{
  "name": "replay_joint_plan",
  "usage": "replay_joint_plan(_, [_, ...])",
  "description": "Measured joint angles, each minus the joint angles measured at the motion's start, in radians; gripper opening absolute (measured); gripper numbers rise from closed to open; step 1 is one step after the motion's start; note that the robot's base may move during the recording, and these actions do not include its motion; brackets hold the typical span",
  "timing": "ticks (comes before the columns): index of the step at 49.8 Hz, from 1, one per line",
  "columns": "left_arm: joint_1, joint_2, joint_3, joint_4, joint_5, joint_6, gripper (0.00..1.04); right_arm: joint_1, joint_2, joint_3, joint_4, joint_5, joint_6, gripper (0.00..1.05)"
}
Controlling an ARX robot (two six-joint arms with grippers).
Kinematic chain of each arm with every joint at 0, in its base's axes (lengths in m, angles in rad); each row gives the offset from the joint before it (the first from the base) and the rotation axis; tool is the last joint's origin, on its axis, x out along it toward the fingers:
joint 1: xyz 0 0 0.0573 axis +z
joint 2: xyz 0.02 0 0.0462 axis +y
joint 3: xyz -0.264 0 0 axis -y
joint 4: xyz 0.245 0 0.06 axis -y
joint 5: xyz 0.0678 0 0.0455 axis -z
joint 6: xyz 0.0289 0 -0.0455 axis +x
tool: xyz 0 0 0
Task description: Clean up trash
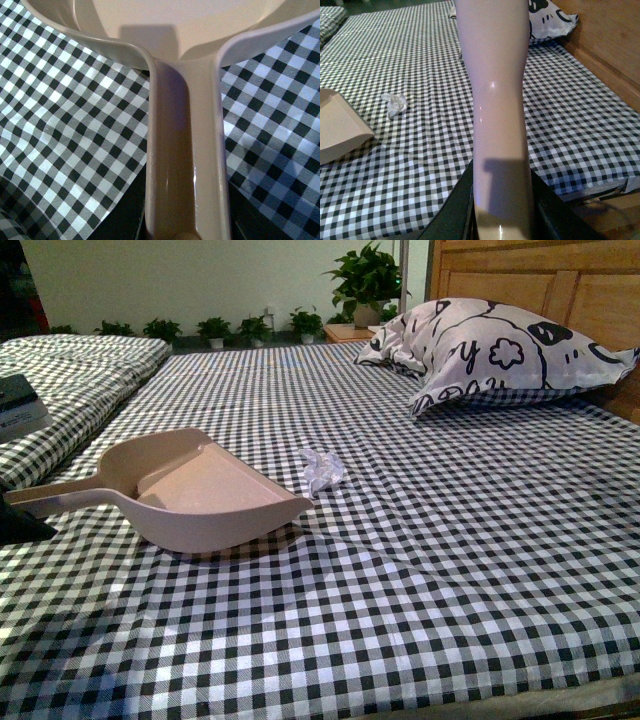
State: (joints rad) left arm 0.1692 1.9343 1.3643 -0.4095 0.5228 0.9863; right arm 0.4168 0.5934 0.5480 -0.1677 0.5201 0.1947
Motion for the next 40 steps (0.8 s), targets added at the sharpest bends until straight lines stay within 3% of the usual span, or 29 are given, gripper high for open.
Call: replay_joint_plan(40, [-0.053,0.090,0.064,0.005,-0.019,0.012,0.26,0.000,0.000,0.000,0.000,0.000,0.000,0.21])
